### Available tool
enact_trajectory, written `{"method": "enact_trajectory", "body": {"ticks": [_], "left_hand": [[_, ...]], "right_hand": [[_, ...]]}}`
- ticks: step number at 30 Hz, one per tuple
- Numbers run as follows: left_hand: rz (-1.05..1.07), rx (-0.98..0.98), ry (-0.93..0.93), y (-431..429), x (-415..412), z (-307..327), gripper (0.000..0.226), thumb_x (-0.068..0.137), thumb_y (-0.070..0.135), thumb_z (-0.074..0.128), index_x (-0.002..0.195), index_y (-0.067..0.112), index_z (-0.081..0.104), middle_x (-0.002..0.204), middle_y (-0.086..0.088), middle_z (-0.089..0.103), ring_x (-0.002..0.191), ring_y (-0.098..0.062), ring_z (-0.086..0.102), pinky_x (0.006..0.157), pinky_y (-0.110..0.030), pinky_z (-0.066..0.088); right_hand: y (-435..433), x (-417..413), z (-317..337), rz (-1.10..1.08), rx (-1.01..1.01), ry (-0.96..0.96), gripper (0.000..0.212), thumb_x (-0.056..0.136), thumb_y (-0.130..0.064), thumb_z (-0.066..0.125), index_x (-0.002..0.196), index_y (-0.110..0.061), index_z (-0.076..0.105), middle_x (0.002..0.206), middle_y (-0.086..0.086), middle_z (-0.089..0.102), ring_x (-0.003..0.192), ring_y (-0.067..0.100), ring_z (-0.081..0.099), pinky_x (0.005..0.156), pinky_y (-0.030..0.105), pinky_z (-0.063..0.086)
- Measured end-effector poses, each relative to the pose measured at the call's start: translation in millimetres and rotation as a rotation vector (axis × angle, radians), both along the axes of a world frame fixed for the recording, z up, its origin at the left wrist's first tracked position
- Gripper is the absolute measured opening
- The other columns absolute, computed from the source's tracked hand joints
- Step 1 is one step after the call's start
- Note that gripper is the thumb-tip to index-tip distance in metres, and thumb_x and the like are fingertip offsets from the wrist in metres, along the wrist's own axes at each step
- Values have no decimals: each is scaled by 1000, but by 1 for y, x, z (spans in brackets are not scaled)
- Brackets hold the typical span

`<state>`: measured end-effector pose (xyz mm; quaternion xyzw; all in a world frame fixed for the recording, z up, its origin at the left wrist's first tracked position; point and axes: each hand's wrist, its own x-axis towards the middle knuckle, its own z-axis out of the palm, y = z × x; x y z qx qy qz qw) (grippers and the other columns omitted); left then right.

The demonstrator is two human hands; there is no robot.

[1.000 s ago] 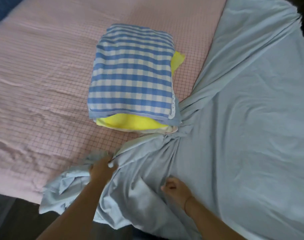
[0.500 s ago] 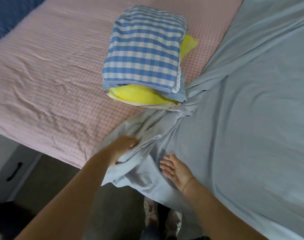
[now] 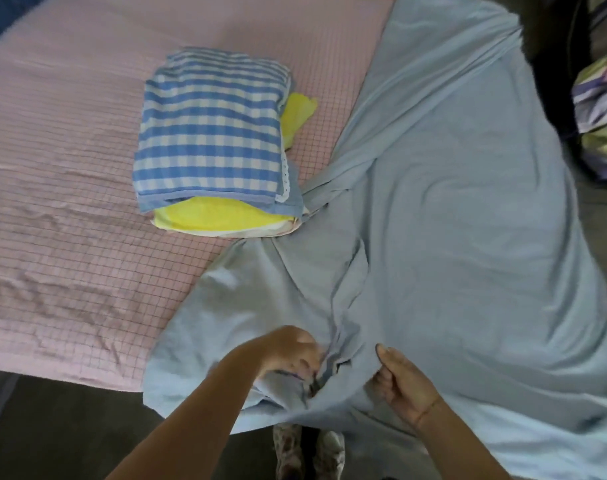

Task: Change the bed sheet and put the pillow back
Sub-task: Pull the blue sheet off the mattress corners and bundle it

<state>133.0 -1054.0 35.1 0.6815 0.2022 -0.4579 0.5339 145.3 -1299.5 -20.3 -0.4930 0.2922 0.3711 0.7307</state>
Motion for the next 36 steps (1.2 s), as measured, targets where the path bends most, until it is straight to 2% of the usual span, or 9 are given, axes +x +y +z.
{"method": "enact_trajectory", "body": {"ticks": [3,5,10,13,18,24,26,29,36], "left_hand": [[292,210,-199,11,21,-26,11,94,18,61,96,9,66,92,-9,68,87,-25,66,68,-25,44],[373,346,-265,21,29,-41,23,91,25,66,105,6,66,103,-11,68,97,-30,64,74,-28,43],[330,753,-286,51,28,-70,55,89,36,65,136,12,50,138,-15,50,124,-35,49,103,-47,40],[324,886,-162,71,16,-84,72,89,42,64,147,11,35,149,-21,35,135,-42,33,110,-55,27],[352,892,-105,91,2,-103,85,88,42,66,151,6,21,157,-24,15,143,-45,17,114,-60,14],[332,958,-283,60,15,-101,77,87,36,67,147,5,30,151,-21,28,139,-41,24,111,-52,21],[313,956,-386,38,20,-98,72,85,34,69,143,6,37,147,-19,34,135,-39,30,109,-50,23],[203,898,-532,1,24,-94,65,82,26,73,138,7,45,143,-17,40,132,-38,36,107,-49,25],[45,752,-686,-80,37,-85,49,83,30,70,126,9,56,135,-13,50,127,-35,43,103,-44,29]], "right_hand": [[-33,-4,-7,-70,-88,-31,23,82,-18,71,65,-8,60,66,13,59,56,16,58,55,20,51],[-44,-4,-4,-151,-105,-38,27,93,-12,57,69,-8,67,75,11,70,65,15,68,59,22,56],[-72,0,-8,-373,-275,-16,34,100,-12,44,73,-12,64,62,-1,68,52,7,62,49,18,52],[-99,3,-17,-495,-462,51,19,97,-19,53,90,-9,68,83,6,71,71,19,65,54,26,54],[-133,18,1,-270,-1068,46,42,92,-41,58,89,1,64,84,16,58,76,31,52,72,39,40],[-112,11,3,-217,-1147,-114,40,88,-37,65,62,-12,47,64,6,49,63,24,45,69,34,40],[-97,-2,-5,-180,-1268,-164,35,78,-48,69,75,-14,60,85,10,61,75,27,57,77,39,50],[-74,-19,-9,36,-1486,-256,40,74,-46,76,96,-14,68,113,12,53,104,33,51,92,44,41],[-51,-38,-23,439,-1558,-268,58,70,-63,70,111,-24,58,118,3,42,113,24,45,99,35,36]]}}
